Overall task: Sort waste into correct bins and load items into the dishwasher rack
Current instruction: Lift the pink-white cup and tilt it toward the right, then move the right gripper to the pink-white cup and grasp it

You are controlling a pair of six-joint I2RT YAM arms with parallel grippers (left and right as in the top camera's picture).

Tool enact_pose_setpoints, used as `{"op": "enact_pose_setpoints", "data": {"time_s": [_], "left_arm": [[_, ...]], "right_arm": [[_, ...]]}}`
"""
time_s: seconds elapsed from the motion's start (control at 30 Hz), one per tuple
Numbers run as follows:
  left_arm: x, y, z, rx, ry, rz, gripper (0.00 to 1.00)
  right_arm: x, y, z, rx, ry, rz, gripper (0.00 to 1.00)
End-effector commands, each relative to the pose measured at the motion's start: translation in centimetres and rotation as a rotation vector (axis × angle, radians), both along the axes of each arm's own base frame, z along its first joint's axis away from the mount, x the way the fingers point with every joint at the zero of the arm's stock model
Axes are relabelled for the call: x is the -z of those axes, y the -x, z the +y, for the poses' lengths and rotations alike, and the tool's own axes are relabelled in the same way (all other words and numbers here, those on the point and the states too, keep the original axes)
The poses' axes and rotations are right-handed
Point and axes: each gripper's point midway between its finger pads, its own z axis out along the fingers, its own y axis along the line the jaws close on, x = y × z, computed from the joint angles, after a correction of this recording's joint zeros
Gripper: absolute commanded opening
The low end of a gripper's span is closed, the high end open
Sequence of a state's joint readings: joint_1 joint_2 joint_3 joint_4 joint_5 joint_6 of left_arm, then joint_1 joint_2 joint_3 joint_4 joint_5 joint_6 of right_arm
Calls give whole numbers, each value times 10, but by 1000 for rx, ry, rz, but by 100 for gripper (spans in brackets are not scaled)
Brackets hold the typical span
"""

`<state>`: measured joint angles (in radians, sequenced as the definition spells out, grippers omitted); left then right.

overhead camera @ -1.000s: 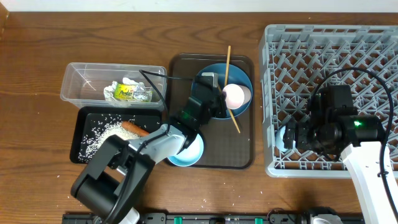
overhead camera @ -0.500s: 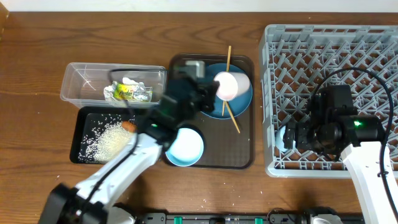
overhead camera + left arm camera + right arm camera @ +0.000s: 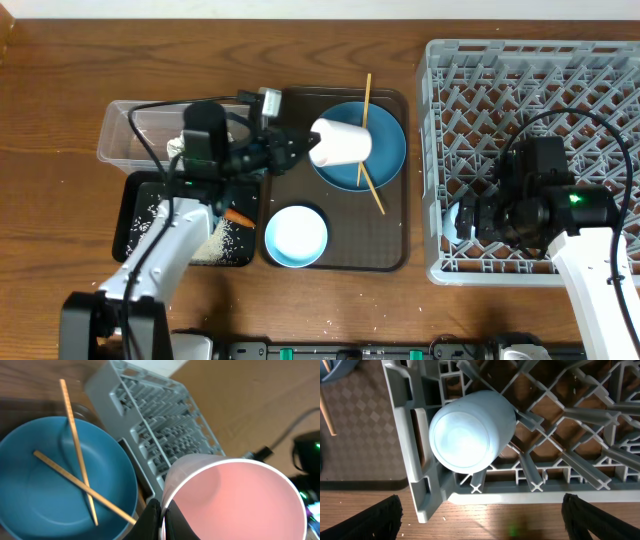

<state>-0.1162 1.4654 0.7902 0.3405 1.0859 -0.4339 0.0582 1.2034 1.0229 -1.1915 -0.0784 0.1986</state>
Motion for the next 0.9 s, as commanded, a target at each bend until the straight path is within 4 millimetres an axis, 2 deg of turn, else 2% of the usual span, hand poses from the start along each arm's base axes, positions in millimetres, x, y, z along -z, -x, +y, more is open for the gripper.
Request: {"op": "enact_pose_setpoints", "data": {"time_s": [0.0,0.3,0.43,0.5,0.57,0.73,0.87], "left_arm": [[-7,19,-1,156,62,-45,6],[1,20,-6,184,63,-41,6],[1,20,-6,186,63,-43,6],[0,21,-7,192,67,-47,6],[-1,22,-7,200,70,-51,6],[-11,31,-10,264,99,-99,6],[-12,31,-10,271,102,-104,6]], "right_arm": [[1,1,-1,8,-1,6,99],[1,1,-1,9,-1,6,99],[-2,-12,2,24,-23,-47,99],[-2,-10,7,36,-56,-34,99],[-3,-3,19,19,-126,-7,99],[-17,-3,59,-52,-363,-12,99],[-53,-4,107,-328,-653,-135,99]]}}
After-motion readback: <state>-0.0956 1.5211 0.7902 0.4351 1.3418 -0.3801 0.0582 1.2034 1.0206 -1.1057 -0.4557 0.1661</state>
